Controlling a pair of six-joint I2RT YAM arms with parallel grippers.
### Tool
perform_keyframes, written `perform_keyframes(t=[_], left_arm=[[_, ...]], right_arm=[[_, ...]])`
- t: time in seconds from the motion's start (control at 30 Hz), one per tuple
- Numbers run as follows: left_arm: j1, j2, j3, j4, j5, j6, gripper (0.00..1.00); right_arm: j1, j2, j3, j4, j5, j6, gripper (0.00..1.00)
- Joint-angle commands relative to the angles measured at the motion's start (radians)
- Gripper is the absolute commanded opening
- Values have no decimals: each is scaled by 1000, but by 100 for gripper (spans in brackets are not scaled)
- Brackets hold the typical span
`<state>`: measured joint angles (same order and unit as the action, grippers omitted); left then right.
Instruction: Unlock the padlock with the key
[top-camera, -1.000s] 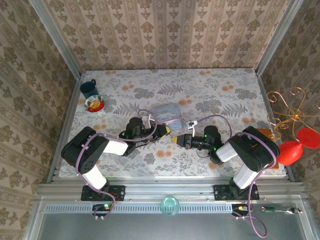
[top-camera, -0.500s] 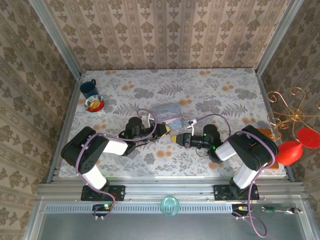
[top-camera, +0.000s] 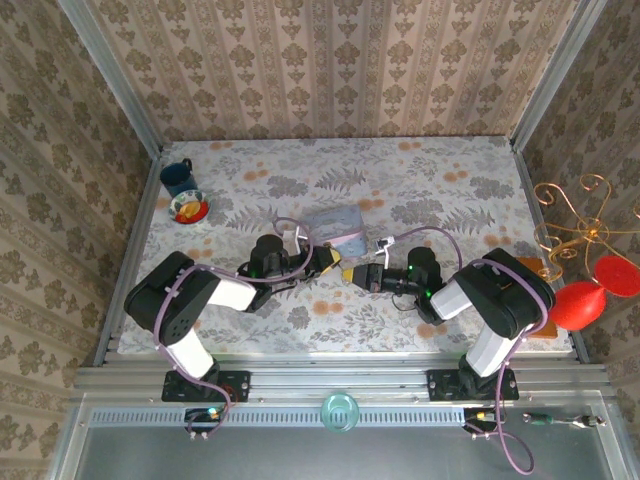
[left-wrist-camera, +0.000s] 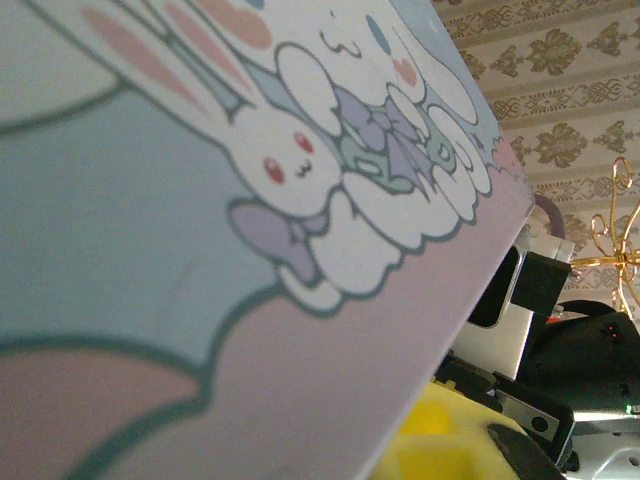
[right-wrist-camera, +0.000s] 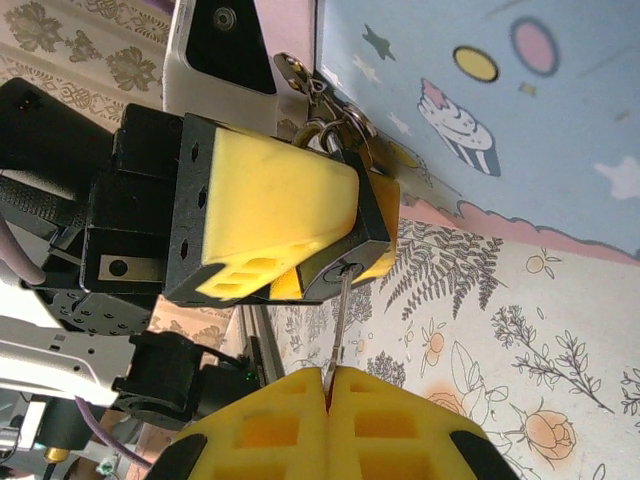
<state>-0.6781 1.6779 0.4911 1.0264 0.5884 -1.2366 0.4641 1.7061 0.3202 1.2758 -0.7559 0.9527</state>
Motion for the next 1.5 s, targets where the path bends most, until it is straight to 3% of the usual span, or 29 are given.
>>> perform_keyframes(t=[0.0, 0.67, 1.47], left_arm=[[-10, 6, 3, 150, 75, -25, 7], [-32, 9, 18, 144, 77, -18, 6], [-57, 18, 66, 110, 76, 0, 5]], right_arm=[[-15, 30, 28, 23, 34, 34, 0], [-54, 103, 31, 26, 101, 146, 0], [-54, 74, 34, 23, 174, 286, 0]])
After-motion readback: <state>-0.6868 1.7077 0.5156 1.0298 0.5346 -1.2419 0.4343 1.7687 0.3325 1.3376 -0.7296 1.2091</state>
